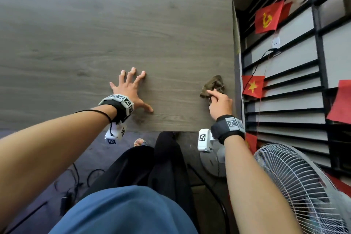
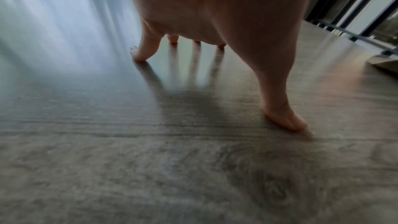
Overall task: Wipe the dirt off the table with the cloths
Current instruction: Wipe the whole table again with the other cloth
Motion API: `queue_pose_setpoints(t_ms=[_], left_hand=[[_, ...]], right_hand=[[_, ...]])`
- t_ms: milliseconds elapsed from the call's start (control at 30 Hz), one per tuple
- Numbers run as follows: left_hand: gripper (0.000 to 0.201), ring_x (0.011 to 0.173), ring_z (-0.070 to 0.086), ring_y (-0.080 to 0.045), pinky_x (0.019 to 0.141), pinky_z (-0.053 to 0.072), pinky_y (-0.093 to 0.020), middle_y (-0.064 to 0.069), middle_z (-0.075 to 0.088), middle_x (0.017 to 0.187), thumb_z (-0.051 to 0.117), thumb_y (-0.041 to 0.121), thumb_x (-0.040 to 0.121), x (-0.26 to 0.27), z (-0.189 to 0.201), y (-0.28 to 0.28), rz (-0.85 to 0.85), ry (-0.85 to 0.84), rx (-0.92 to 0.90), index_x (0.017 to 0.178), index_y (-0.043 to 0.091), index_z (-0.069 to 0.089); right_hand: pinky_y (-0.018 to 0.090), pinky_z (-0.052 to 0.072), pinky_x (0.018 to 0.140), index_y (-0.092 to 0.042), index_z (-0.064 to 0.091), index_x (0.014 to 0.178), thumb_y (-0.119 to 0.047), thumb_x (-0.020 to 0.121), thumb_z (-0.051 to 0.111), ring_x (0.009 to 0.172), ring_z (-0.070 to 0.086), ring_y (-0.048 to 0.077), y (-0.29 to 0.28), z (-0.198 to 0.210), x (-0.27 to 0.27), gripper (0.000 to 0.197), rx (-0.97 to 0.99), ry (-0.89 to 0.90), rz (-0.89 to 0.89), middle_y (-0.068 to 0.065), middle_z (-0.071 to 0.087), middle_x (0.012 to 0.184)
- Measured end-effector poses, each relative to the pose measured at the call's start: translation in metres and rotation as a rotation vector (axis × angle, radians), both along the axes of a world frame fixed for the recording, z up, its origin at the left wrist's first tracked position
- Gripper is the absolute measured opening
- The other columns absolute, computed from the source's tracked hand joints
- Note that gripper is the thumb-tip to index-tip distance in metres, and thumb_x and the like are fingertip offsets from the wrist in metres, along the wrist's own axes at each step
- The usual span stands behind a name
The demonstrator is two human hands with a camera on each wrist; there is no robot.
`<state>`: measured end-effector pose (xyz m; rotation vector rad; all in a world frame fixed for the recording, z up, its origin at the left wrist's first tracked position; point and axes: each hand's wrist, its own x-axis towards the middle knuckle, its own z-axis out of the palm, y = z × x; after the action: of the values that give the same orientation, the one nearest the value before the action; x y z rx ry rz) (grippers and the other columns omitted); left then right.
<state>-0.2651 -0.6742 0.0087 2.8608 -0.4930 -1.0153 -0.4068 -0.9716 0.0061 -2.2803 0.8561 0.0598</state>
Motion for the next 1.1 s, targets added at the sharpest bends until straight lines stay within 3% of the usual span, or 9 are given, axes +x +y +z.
queue_pose_setpoints(t_ms=[100,200,300,433,633,800,900,1000,1100], left_hand=[[0.125,0.152,0.002,-0.033,0.117,0.012,-0.07,0.005,0.002,0.165,0.055,0.097,0.055,-0.017,-0.011,0.016,-0.108,-0.114,-0.003,0.156,0.049,0.0],[0.093,0.149,0.012,-0.038,0.116,0.016,-0.068,-0.003,0.01,0.166,0.041,0.084,0.081,-0.04,-0.02,0.04,-0.206,-0.224,-0.043,0.158,0.044,0.007],[0.085,0.147,0.017,-0.04,0.114,0.019,-0.068,-0.006,0.016,0.165,0.052,0.066,0.086,-0.055,-0.024,0.051,-0.227,-0.245,-0.073,0.158,0.041,0.015],[0.084,0.15,0.011,-0.037,0.118,0.015,-0.064,-0.003,0.011,0.167,0.051,0.07,0.088,-0.064,-0.02,0.05,-0.195,-0.208,-0.067,0.159,0.044,0.011],[0.082,0.151,0.007,-0.034,0.12,0.011,-0.063,0.0,0.008,0.167,0.051,0.068,0.091,-0.068,-0.02,0.049,-0.132,-0.19,-0.084,0.158,0.046,0.009],[0.075,0.15,0.01,-0.036,0.12,0.01,-0.063,-0.001,0.013,0.166,0.051,0.064,0.093,-0.068,-0.022,0.049,-0.109,-0.198,-0.131,0.158,0.045,0.016],[0.064,0.148,0.016,-0.039,0.119,0.013,-0.062,-0.004,0.021,0.164,0.053,0.049,0.099,-0.067,-0.02,0.049,-0.083,-0.202,-0.183,0.157,0.042,0.026],[0.063,0.147,0.016,-0.037,0.119,0.017,-0.062,0.0,0.021,0.164,0.056,0.03,0.1,-0.063,-0.02,0.052,-0.07,-0.167,-0.196,0.156,0.041,0.029],[0.073,0.151,0.01,-0.031,0.12,0.02,-0.061,0.004,0.019,0.165,0.063,0.016,0.092,-0.063,-0.023,0.061,-0.027,-0.136,-0.231,0.155,0.035,0.033]], right_hand=[[0.003,0.018,0.103,-0.014,0.071,0.116,0.006,0.09,0.045,0.133,0.046,0.024,0.076,0.002,-0.005,0.042,0.004,-0.107,0.134,0.011,0.055,0.138],[0.029,0.022,0.117,-0.017,0.063,0.128,0.009,0.086,0.045,0.142,0.033,0.026,0.16,-0.005,-0.017,0.052,0.103,-0.07,0.428,0.009,0.041,0.15],[0.039,0.014,0.121,-0.018,0.058,0.134,0.015,0.079,0.051,0.147,0.018,0.024,0.191,-0.015,-0.033,0.065,0.131,-0.003,0.575,0.007,0.025,0.158],[0.037,0.02,0.119,-0.021,0.059,0.132,0.009,0.088,0.043,0.145,0.026,0.019,0.132,-0.029,-0.055,0.056,0.058,-0.118,0.449,0.0,0.034,0.154],[0.026,0.034,0.111,-0.015,0.068,0.121,0.016,0.088,0.042,0.135,0.045,0.02,0.0,-0.017,-0.07,0.052,-0.14,-0.089,0.13,0.006,0.053,0.14],[0.024,0.039,0.101,-0.016,0.072,0.114,0.007,0.086,0.048,0.118,0.058,0.031,-0.013,0.013,-0.032,0.043,-0.071,0.066,-0.026,0.011,0.065,0.125],[0.023,0.04,0.097,-0.026,0.071,0.117,-0.002,0.085,0.05,0.112,0.058,0.033,0.044,0.018,0.0,0.045,0.014,0.113,-0.002,0.013,0.068,0.118],[0.024,0.04,0.102,-0.024,0.067,0.123,0.002,0.084,0.049,0.117,0.057,0.027,0.148,0.014,0.012,0.05,0.127,0.029,0.191,0.006,0.064,0.128],[0.035,0.047,0.099,-0.023,0.061,0.128,0.009,0.082,0.048,0.117,0.057,0.028,0.243,0.01,-0.004,0.058,0.198,0.018,0.367,0.005,0.057,0.135]])
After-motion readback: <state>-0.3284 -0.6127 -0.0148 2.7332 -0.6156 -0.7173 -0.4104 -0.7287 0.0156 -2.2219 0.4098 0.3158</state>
